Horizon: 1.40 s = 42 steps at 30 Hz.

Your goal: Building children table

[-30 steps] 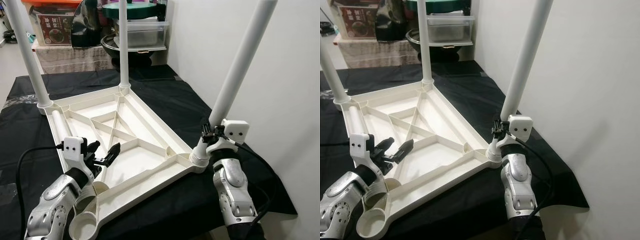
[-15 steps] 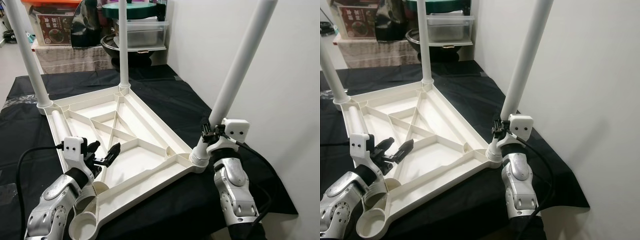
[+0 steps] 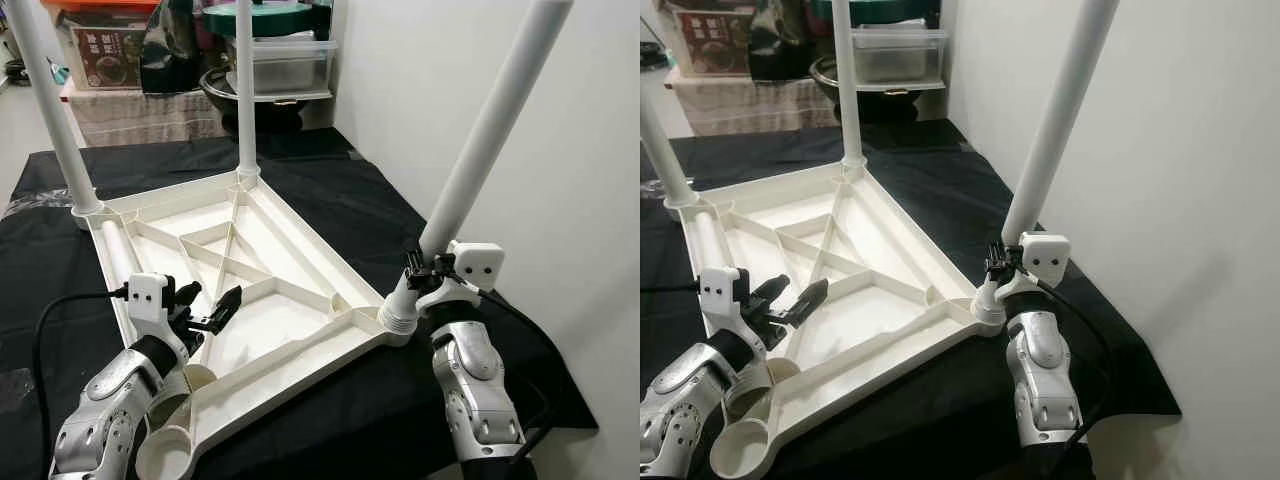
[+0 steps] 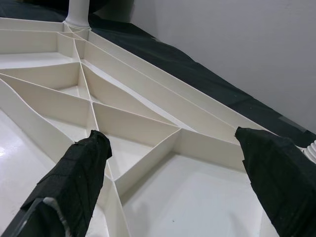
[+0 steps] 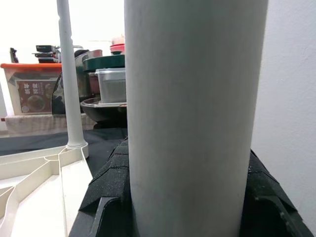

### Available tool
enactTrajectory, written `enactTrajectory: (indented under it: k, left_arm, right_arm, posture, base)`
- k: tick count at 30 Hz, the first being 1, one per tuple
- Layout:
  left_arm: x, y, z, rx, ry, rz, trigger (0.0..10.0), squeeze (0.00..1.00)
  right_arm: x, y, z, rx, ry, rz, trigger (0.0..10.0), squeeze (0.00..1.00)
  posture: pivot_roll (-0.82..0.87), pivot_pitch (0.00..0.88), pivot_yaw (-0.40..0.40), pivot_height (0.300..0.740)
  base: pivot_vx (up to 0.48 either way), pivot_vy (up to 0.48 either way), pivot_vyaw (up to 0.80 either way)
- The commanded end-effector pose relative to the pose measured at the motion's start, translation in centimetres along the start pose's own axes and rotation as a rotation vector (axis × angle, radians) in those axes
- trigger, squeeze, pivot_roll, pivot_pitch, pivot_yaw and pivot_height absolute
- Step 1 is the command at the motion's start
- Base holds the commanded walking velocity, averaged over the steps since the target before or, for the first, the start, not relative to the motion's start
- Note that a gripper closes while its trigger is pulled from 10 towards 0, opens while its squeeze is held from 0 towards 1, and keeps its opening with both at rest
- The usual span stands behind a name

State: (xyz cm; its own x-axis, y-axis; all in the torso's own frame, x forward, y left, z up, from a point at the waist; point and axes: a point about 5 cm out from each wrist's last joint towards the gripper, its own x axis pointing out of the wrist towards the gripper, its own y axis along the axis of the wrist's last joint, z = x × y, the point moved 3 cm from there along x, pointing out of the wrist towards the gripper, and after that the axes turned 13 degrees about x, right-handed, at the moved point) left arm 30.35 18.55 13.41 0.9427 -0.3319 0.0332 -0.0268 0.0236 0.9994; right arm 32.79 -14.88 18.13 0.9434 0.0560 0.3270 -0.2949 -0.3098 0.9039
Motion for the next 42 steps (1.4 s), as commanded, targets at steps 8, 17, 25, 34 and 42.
enactTrajectory:
  k: [8, 17, 25, 34, 42]
  left_arm:
    - [0.2, 0.0, 0.2, 0.016, -0.018, -0.006, 10.0, 0.00]
    - [0.0, 0.1, 0.1, 0.022, -0.016, -0.006, 10.0, 0.00]
    - [0.2, -0.1, 0.4, 0.020, -0.022, -0.005, 10.0, 0.00]
    - [0.3, 0.0, 0.3, 0.023, -0.022, -0.004, 10.0, 0.00]
    - [0.1, -0.1, 0.4, 0.021, -0.019, -0.007, 10.0, 0.00]
  right_arm:
    - [0.0, -3.3, -1.1, 0.100, 0.051, -0.191, 10.0, 0.00]
    - [0.2, -5.4, -0.2, 0.161, -0.015, -0.297, 10.0, 0.00]
    - [-0.1, -5.8, -0.5, 0.136, 0.013, -0.328, 10.0, 0.00]
    - [0.0, -5.2, -2.5, 0.018, 0.173, -0.294, 10.0, 0.00]
    - [-0.2, -5.7, -3.1, 0.001, 0.223, -0.323, 10.0, 0.00]
  posture:
    - [-0.01, 0.000, -0.064, 0.740]
    - [0.00, 0.000, -0.074, 0.740]
    - [-0.01, 0.000, -0.070, 0.740]
    - [-0.01, 0.000, -0.070, 0.740]
    - [0.00, 0.000, -0.077, 0.740]
  base:
    - [0.000, 0.000, 0.00]
    - [0.000, 0.000, 0.00]
    - [0.000, 0.000, 0.00]
    - [0.000, 0.000, 0.00]
    - [0.000, 0.000, 0.00]
